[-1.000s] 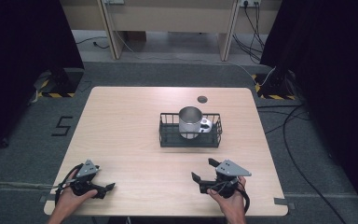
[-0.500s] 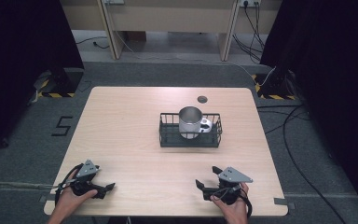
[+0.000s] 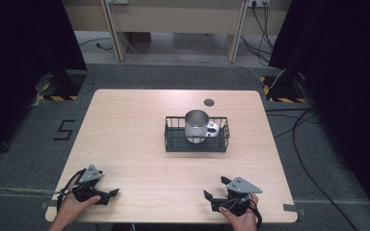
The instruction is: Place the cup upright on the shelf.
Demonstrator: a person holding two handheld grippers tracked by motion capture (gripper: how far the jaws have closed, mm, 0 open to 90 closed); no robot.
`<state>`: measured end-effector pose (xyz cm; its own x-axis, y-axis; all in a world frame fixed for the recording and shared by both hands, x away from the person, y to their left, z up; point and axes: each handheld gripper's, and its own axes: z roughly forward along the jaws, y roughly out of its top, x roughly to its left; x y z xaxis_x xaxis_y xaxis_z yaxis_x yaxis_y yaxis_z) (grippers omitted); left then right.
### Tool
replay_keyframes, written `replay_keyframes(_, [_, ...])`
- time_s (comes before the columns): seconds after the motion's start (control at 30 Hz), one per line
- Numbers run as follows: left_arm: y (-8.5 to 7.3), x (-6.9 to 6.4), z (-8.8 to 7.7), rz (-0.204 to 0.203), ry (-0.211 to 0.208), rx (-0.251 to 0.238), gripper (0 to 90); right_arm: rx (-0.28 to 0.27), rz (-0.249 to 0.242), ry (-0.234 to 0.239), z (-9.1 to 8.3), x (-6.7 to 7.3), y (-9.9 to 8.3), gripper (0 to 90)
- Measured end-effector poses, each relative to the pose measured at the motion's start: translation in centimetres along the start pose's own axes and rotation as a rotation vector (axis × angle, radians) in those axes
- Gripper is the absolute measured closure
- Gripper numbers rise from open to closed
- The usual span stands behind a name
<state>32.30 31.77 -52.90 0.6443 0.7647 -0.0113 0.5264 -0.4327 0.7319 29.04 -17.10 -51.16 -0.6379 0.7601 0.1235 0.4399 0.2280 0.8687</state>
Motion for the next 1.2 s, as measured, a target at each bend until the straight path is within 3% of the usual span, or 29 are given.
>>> replay_keyframes(1.2, [0.0, 0.0, 0.0, 0.000, 0.000, 0.000, 0.0, 0.063, -0.039, -0.071, -0.7, 1.5, -3.0, 15.2])
